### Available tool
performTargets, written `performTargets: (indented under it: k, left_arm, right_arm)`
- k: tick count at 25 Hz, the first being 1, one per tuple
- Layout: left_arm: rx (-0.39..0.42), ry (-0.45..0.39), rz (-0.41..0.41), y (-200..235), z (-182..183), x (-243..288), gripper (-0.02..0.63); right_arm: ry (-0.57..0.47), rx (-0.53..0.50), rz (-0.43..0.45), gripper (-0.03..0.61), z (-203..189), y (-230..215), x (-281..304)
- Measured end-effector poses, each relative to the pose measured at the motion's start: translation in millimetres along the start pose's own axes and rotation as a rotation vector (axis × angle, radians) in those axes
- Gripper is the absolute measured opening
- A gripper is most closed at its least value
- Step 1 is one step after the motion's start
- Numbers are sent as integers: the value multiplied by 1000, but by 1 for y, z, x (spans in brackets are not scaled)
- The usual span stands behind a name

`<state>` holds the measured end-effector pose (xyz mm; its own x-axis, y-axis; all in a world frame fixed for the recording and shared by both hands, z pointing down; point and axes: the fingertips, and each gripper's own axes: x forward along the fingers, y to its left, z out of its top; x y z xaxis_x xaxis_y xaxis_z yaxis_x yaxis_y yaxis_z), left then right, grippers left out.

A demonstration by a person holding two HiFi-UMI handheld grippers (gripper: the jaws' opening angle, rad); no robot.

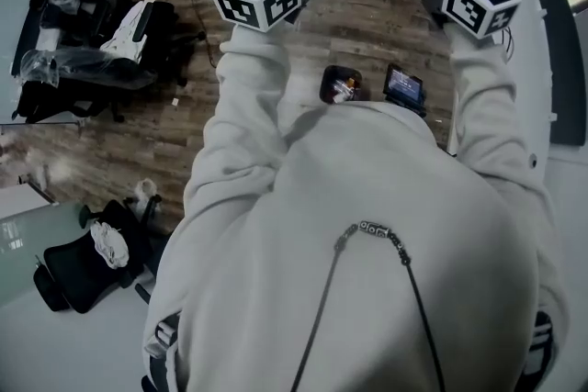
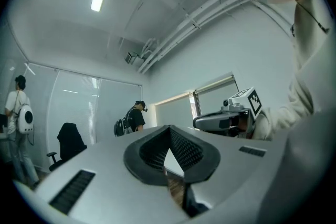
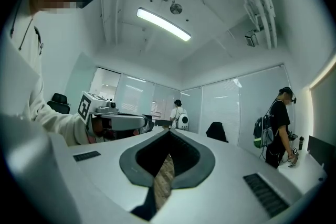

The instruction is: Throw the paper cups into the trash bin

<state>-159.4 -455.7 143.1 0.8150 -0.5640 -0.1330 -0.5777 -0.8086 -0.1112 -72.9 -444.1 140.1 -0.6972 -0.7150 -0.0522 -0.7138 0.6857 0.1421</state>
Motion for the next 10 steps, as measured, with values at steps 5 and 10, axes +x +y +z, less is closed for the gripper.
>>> performTargets:
  k: [5, 10]
  left_arm:
    - [23, -10, -34, -7, 4, 16, 3]
    - [42, -16, -36, 1, 7, 18, 3]
  right_arm:
    - [7, -6, -17, 18, -6, -11, -6]
    - [16, -14, -11, 18, -9, -18, 0]
